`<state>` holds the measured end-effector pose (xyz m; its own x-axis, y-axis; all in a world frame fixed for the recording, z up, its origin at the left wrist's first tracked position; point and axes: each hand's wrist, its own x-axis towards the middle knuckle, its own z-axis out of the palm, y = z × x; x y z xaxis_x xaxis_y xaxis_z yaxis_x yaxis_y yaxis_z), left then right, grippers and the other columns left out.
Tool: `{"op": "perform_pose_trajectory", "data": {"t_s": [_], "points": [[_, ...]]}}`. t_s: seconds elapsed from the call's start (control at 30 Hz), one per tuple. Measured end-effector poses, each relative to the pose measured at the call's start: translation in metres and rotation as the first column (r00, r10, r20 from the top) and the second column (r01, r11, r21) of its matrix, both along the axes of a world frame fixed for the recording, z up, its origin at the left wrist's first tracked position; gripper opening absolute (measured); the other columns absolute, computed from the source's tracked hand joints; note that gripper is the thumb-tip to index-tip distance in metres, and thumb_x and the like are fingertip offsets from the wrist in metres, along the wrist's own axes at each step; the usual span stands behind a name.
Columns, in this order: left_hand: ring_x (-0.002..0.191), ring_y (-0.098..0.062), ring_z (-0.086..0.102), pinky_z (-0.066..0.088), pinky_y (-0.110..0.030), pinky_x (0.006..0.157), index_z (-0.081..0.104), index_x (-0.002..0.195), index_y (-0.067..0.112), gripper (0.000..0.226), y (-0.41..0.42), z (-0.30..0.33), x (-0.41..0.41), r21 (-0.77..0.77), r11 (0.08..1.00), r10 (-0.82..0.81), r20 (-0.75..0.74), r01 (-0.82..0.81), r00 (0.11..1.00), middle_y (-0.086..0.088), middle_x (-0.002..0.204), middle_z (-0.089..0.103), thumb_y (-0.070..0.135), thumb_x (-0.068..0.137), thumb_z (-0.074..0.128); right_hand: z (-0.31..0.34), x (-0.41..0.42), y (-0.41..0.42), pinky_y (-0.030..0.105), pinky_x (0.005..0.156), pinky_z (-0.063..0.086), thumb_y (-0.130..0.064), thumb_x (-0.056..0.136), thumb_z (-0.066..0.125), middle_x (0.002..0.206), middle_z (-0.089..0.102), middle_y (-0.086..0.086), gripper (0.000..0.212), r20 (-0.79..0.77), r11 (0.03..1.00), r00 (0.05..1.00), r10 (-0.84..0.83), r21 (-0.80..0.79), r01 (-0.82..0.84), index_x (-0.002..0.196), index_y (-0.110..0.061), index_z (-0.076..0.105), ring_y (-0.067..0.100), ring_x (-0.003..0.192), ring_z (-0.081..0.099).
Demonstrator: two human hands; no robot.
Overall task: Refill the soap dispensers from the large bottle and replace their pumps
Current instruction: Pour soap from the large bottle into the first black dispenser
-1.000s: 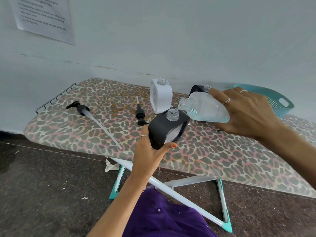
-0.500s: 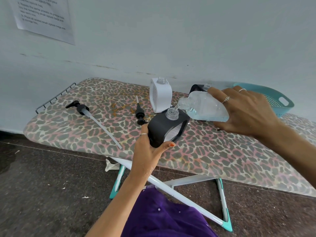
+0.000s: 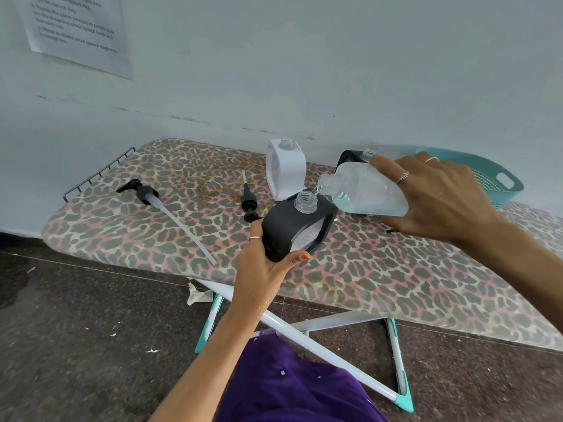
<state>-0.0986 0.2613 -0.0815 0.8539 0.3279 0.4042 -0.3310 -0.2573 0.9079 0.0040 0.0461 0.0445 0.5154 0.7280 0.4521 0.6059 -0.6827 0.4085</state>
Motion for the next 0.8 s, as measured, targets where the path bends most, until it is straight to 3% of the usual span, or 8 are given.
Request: {"op": "perform_pose_trajectory", "data": {"t_s": [0.07, 0.2, 0.37, 0.53, 0.63, 0.8], "points": [[0.073, 0.007, 0.067, 0.054, -0.012, 0.057, 0.039, 0.107, 0.045, 0.056, -0.0007, 0.0006, -0.0006, -0.016, 1.0, -0.008, -0.006, 0.008, 1.0, 0.011, 0.088, 0.064, 0.058, 0.06, 0.066, 0.0002, 0.0, -0.0007, 0.032, 0.054, 0.041, -0.051, 0.067, 0.072, 0.089, 0.067, 0.013, 0.073, 0.001, 1.0, 1.0, -0.003, -0.003, 0.003, 0.126, -0.019, 0.046, 0.036, 0.076, 0.062], [0.08, 0.019, 0.062, 0.047, -0.003, 0.062, 0.039, 0.108, 0.037, 0.058, -0.0028, 0.0027, -0.0014, -0.009, 1.0, -0.002, 0.013, 0.002, 1.0, 0.018, 0.093, 0.059, 0.053, 0.059, 0.066, 0.0014, 0.0007, -0.0015, 0.03, 0.054, 0.037, -0.05, 0.065, 0.069, 0.087, 0.067, 0.012, 0.071, 0.003, 1.0, 1.0, 0.0, -0.001, 0.0, 0.125, -0.017, 0.048, 0.035, 0.074, 0.062], [0.089, 0.017, 0.06, 0.047, -0.003, 0.069, 0.039, 0.111, 0.039, 0.061, 0.0002, -0.0016, 0.0003, 0.015, 1.0, 0.025, 0.014, -0.025, 1.0, 0.021, 0.097, 0.059, 0.056, 0.059, 0.066, 0.0016, 0.0016, -0.0008, 0.029, 0.055, 0.03, -0.052, 0.066, 0.065, 0.085, 0.066, 0.011, 0.07, 0.011, 1.0, 1.0, -0.003, -0.009, 0.003, 0.125, -0.018, 0.049, 0.036, 0.074, 0.062], [0.09, 0.018, 0.06, 0.046, -0.003, 0.068, 0.04, 0.115, 0.029, 0.068, -0.0003, -0.0012, 0.0009, 0.002, 1.0, 0.017, 0.018, -0.017, 1.0, 0.019, 0.098, 0.059, 0.057, 0.058, 0.066, 0.0021, 0.0006, -0.0002, 0.03, 0.054, 0.033, -0.053, 0.068, 0.06, 0.085, 0.066, 0.012, 0.068, 0.01, 1.0, 1.0, 0.009, -0.001, -0.009, 0.125, -0.018, 0.048, 0.036, 0.074, 0.062], [0.092, 0.016, 0.059, 0.047, -0.004, 0.071, 0.04, 0.115, 0.032, 0.071, 0.0012, -0.0022, 0.001, 0.011, 1.0, 0.024, 0.02, -0.024, 1.0, 0.022, 0.099, 0.059, 0.068, 0.058, 0.064, 0.0021, 0.0002, -0.0003, 0.03, 0.054, 0.036, -0.052, 0.067, 0.065, 0.086, 0.066, 0.012, 0.07, 0.007, 1.0, 1.0, 0.007, -0.007, -0.007, 0.125, -0.018, 0.048, 0.036, 0.074, 0.062], [0.088, 0.006, 0.063, 0.056, -0.017, 0.071, 0.038, 0.107, 0.047, 0.07, 0.0035, -0.0051, 0.0034, 0.022, 0.999, 0.045, 0.003, -0.045, 0.999, 0.018, 0.096, 0.061, 0.083, 0.053, 0.062, 0.0015, 0.0003, -0.0009, 0.03, 0.055, 0.034, -0.051, 0.066, 0.07, 0.085, 0.066, 0.012, 0.072, 0.008, 1.0, 1.0, -0.003, -0.009, 0.003, 0.125, -0.018, 0.047, 0.036, 0.073, 0.062]]}}
